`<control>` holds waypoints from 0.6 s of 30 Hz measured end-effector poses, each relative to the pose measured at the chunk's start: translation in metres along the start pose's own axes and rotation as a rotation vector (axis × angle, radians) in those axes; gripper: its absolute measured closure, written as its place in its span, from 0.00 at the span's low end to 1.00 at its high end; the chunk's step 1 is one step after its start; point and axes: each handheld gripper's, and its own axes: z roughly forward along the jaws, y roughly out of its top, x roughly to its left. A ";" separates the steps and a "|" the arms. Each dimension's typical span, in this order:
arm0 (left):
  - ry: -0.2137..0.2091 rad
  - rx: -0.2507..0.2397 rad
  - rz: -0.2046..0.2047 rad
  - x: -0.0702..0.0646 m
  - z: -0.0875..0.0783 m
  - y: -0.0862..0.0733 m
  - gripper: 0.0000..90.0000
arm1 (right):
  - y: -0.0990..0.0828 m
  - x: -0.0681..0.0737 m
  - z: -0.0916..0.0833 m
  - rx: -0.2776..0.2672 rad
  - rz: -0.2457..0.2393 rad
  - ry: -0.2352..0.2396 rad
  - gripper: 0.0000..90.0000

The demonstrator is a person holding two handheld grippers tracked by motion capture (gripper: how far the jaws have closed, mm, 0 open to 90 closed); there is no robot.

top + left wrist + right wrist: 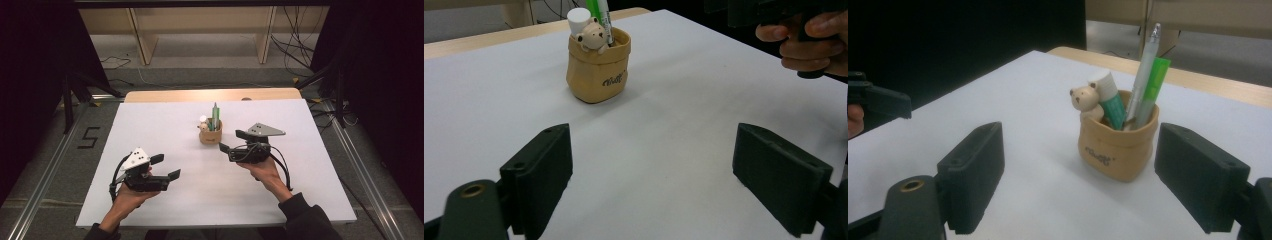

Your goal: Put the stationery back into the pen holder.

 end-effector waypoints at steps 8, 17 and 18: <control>-0.007 -0.004 0.003 -0.001 -0.002 0.000 0.17 | -0.011 -0.001 -0.020 -0.009 -0.001 0.001 0.23; -0.012 -0.008 0.002 -0.001 -0.003 0.000 0.17 | -0.029 0.002 -0.041 -0.014 0.000 0.005 0.23; -0.014 -0.011 -0.003 -0.001 -0.003 0.000 0.17 | -0.030 0.002 -0.042 -0.014 0.004 0.007 0.23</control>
